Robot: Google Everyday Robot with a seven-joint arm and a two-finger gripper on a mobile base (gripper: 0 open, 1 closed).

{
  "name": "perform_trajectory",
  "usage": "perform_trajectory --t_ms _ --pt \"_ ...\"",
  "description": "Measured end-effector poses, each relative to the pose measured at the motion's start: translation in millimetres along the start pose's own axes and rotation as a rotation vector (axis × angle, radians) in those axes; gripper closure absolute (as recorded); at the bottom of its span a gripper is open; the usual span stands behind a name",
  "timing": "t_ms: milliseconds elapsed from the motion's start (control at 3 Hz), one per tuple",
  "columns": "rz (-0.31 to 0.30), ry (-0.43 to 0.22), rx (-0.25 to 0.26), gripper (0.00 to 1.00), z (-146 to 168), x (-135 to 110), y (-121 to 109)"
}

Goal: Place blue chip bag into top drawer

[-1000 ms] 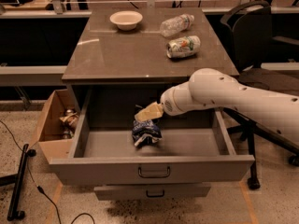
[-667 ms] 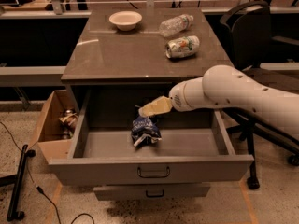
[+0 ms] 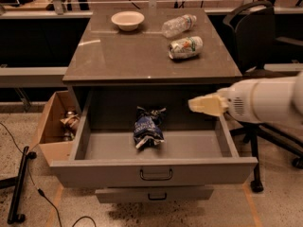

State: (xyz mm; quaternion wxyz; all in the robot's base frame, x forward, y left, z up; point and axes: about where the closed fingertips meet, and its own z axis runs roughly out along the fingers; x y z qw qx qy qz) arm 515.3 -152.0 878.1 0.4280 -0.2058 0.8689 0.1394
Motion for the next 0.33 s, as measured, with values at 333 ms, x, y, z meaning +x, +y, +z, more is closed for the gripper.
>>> perform_trajectory --t_ms 333 --pt "0.004 -0.032 0.073 0.5 -44.4 -8.4 -6.9"
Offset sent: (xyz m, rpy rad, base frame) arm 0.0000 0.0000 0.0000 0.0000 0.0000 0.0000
